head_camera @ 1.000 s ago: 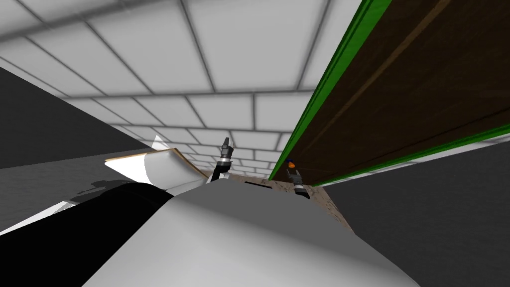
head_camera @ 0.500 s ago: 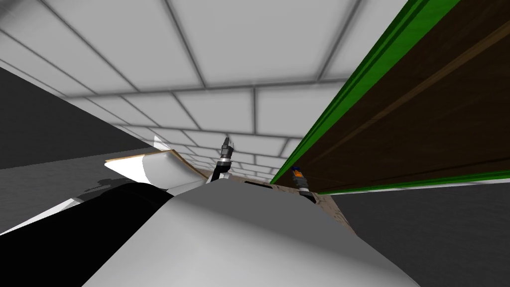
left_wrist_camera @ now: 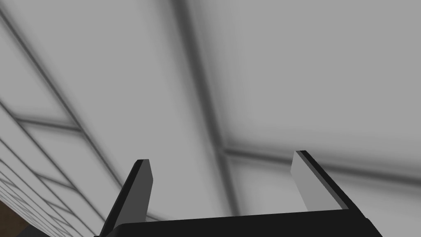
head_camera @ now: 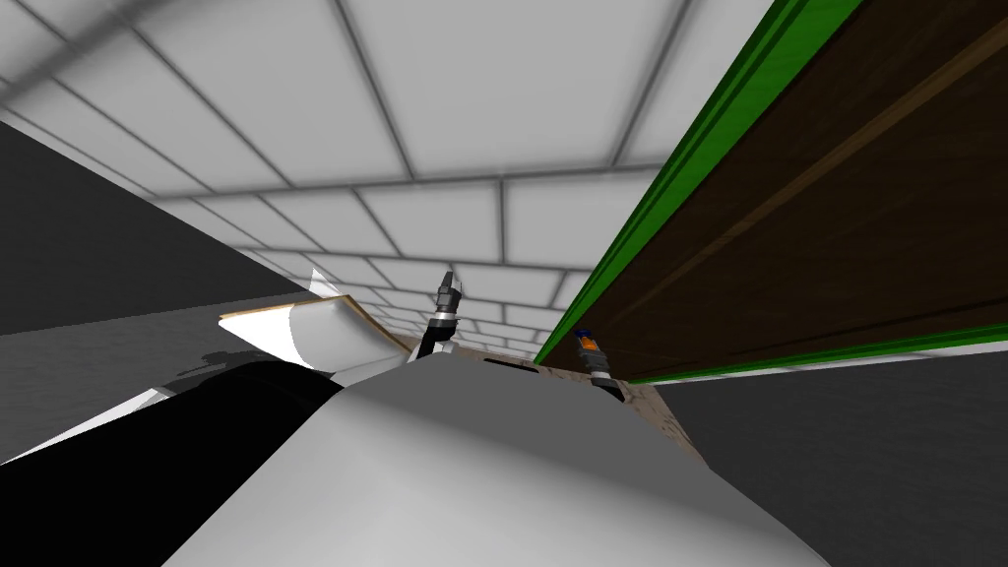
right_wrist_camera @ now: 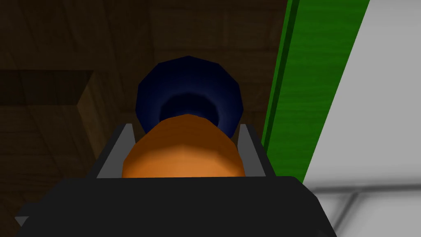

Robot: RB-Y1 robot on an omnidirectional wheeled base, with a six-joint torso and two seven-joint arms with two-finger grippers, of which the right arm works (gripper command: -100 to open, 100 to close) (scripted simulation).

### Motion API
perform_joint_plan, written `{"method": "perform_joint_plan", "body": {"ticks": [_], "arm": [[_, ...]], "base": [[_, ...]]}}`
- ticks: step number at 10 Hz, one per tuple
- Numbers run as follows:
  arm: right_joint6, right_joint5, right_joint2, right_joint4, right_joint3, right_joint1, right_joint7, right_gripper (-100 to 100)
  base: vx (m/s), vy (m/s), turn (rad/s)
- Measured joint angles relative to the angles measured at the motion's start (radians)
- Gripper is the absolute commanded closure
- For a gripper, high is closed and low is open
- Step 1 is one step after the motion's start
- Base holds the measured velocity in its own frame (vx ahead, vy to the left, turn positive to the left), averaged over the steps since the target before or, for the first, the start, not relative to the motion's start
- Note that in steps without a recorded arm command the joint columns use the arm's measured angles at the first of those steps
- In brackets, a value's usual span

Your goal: Pull the door open

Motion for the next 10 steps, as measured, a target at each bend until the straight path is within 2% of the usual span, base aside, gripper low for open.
{"method": "perform_joint_plan", "body": {"ticks": [7, 10], "arm": [[0.01, -0.057, -0.006, 0.002, 0.026, -0.006, -0.118, 100], [0.013, -0.092, -0.01, 0.004, 0.04, -0.011, -0.189, 100]], "base": [[-0.051, -0.019, 0.05], [-0.057, -0.025, 0.069]]}}
